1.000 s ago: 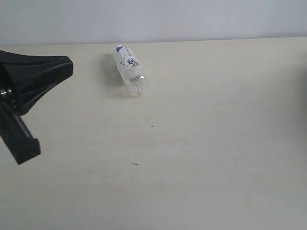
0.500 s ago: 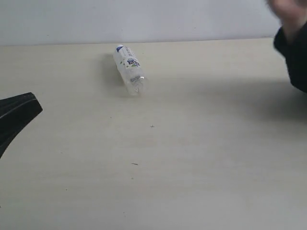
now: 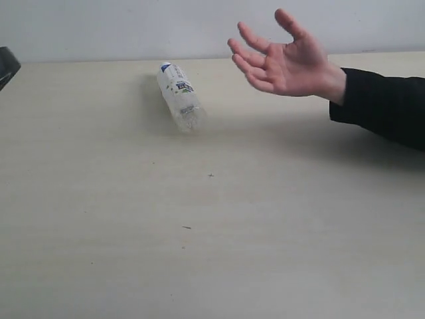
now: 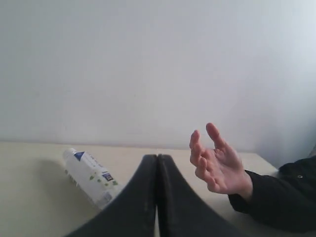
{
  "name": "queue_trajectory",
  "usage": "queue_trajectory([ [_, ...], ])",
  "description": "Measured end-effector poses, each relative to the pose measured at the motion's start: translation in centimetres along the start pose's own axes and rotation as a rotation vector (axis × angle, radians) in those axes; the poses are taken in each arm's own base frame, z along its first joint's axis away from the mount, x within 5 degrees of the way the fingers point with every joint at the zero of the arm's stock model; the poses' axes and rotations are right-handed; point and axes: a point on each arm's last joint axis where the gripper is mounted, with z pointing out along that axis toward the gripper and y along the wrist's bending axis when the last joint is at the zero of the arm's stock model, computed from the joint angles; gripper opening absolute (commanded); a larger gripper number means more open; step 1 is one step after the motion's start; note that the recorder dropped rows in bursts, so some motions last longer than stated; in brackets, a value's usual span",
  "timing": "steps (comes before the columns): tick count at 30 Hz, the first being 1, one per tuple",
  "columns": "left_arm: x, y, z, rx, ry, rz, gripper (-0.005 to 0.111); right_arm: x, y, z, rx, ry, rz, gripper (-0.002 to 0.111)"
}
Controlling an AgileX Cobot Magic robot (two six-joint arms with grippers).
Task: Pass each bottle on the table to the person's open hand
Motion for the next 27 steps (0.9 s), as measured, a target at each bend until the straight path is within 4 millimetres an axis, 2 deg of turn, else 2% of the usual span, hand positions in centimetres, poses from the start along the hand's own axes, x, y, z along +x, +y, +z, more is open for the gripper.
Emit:
queue_trajectory([
  [7,-2.0,0.0,8.9,-0.112,0.22,-0.001,0.042,0.0,0.0,0.0,0.0,0.0,0.0,0.0],
  [14,-1.8,-0.9,16.3,-0.156,0.409,0.021,0.078,0.0,0.0,0.0,0.0,0.0,0.0,0.0],
  [19,-1.3,-1.6,20.2,-0.178,0.505,0.03,0.081,0.0,0.0,0.0,0.0,0.0,0.0,0.0],
  [27,-0.8,-1.4,25.4,-0.287,0.568,-0.157,0.081,0.0,0.0,0.0,0.0,0.0,0.0,0.0],
])
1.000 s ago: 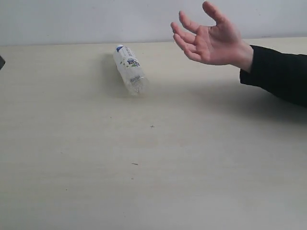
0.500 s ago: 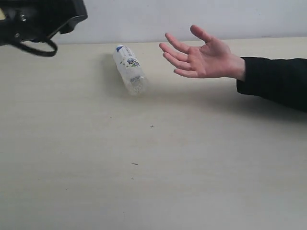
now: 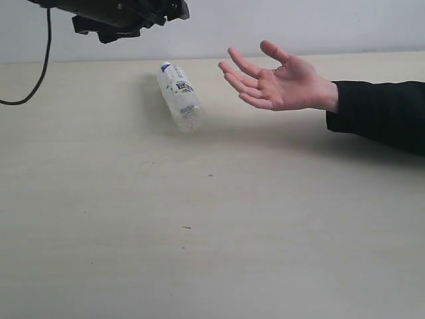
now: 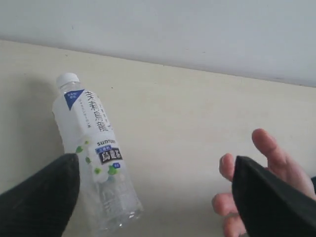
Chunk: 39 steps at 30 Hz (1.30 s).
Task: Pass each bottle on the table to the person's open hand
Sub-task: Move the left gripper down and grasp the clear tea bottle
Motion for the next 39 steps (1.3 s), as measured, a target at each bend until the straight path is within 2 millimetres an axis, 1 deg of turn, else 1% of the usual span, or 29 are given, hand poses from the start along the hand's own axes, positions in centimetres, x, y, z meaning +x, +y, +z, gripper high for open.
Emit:
queue_trajectory([
  [4,-0.3,-0.6,2.5,-0.006,0.014,-0.031,0.081,0.0,0.0,0.0,0.0,0.0,0.0,0.0],
  [7,0.1,-0.5,4.4,-0.026,0.044,-0.052,0.081,0.0,0.0,0.0,0.0,0.0,0.0,0.0],
  [14,1.8,0.7,9.1,-0.102,0.134,-0.1,0.081,0.0,0.0,0.0,0.0,0.0,0.0,0.0],
  [18,2.5,1.6,11.1,-0.143,0.176,-0.111,0.081,0.0,0.0,0.0,0.0,0.0,0.0,0.0],
  [23,2.9,2.5,12.4,-0.166,0.189,-0.129,0.081,0.0,0.0,0.0,0.0,0.0,0.0,0.0],
  [30,3.1,4.8,13.7,-0.21,0.2,-0.179,0.081,0.0,0.0,0.0,0.0,0.0,0.0,0.0],
  [39,4.3,5.6,15.4,-0.207,0.201,-0.184,0.081,0.0,0.0,0.0,0.0,0.0,0.0,0.0],
])
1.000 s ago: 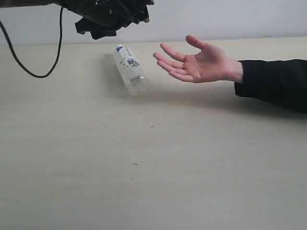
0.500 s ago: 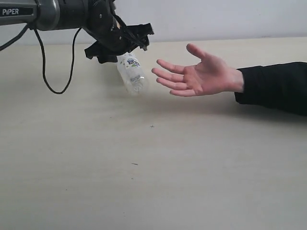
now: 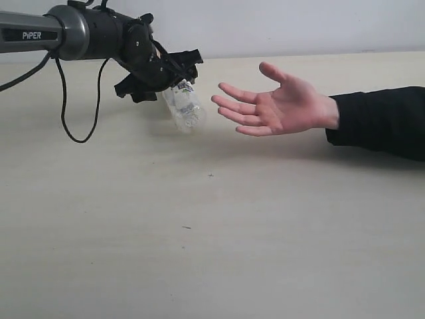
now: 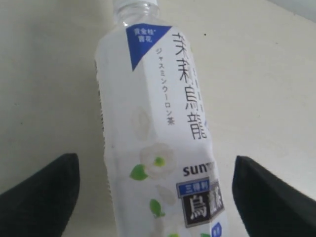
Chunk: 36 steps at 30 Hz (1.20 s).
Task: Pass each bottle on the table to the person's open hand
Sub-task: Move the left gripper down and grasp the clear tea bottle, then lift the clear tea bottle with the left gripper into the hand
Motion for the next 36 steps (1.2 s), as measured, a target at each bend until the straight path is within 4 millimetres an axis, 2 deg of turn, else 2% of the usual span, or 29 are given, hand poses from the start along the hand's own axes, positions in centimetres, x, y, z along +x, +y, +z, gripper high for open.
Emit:
queue_trajectory([
  [9,0.1,0.0,0.3,0.0,0.0,0.0,0.081,0.0,0.0,0.0,0.0,0.0,0.0,0.0],
  [16,0.8,0.6,1.7,-0.011,0.016,0.002,0.081,0.0,0.0,0.0,0.0,0.0,0.0,0.0],
  [18,0.9,0.6,1.8,-0.013,0.014,0.025,0.072,0.0,0.0,0.0,0.0,0.0,0.0,0.0],
  [19,0.8,0.6,1.8,-0.011,0.012,0.034,0.056,0.0,0.0,0.0,0.0,0.0,0.0,0.0],
  [20,0.8,0.6,1.8,-0.007,0.006,0.046,0.048,0.0,0.0,0.0,0.0,0.0,0.0,0.0],
  [21,0.7,0.5,1.8,-0.003,0.001,0.053,0.026,0.0,0.0,0.0,0.0,0.0,0.0,0.0],
  [22,0.7,0.5,1.8,-0.002,0.0,0.055,0.009,0.0,0.0,0.0,0.0,0.0,0.0,0.0],
  [23,0.7,0.5,1.8,-0.002,0.0,0.057,0.001,0.0,0.0,0.0,0.0,0.0,0.0,0.0],
  [24,0.6,0.5,1.6,-0.004,0.002,0.062,0.001,0.0,0.0,0.0,0.0,0.0,0.0,0.0],
  [25,0.5,0.4,1.2,-0.009,0.005,0.075,0.001,0.0,0.0,0.0,0.0,0.0,0.0,0.0],
  [27,-0.5,-0.3,-0.9,0.0,-0.012,0.109,0.0,0.0,0.0,0.0,0.0,0.0,0.0,0.0],
  [31,-3.4,-2.3,-8.0,0.034,-0.076,0.123,0.0,0.0,0.0,0.0,0.0,0.0,0.0,0.0],
  [33,-3.6,-3.1,-10.2,0.039,-0.079,0.132,0.0,0.0,0.0,0.0,0.0,0.0,0.0,0.0],
  [36,-2.5,-5.1,-12.4,0.067,-0.07,0.167,0.0,0.0,0.0,0.0,0.0,0.0,0.0,0.0],
])
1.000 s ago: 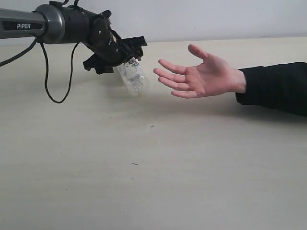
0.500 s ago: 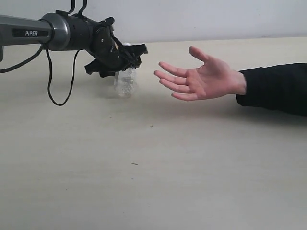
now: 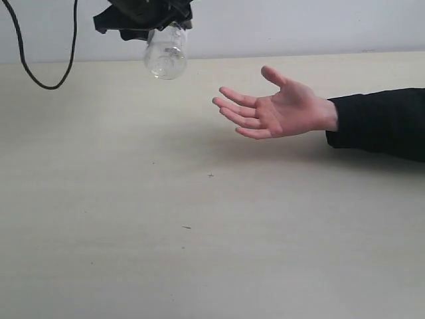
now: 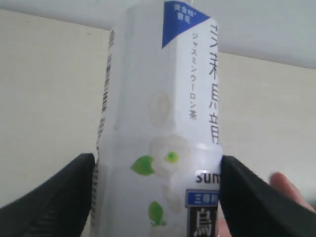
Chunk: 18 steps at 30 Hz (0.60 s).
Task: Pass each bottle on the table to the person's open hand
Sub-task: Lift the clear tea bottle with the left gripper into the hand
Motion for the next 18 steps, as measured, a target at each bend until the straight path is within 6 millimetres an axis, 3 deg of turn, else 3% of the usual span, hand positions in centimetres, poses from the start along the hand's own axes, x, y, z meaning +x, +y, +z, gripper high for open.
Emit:
queue_trajectory([
  [7,4.4,-5.8,-1.4,0.079,0.056,0.023,0.0,0.0,0.0,0.0,0.0,0.0,0.0,0.0],
  [18,11.9,-9.0,-1.0,0.044,0.131,-0.046,0.0,0.0,0.0,0.0,0.0,0.0,0.0,0.0],
])
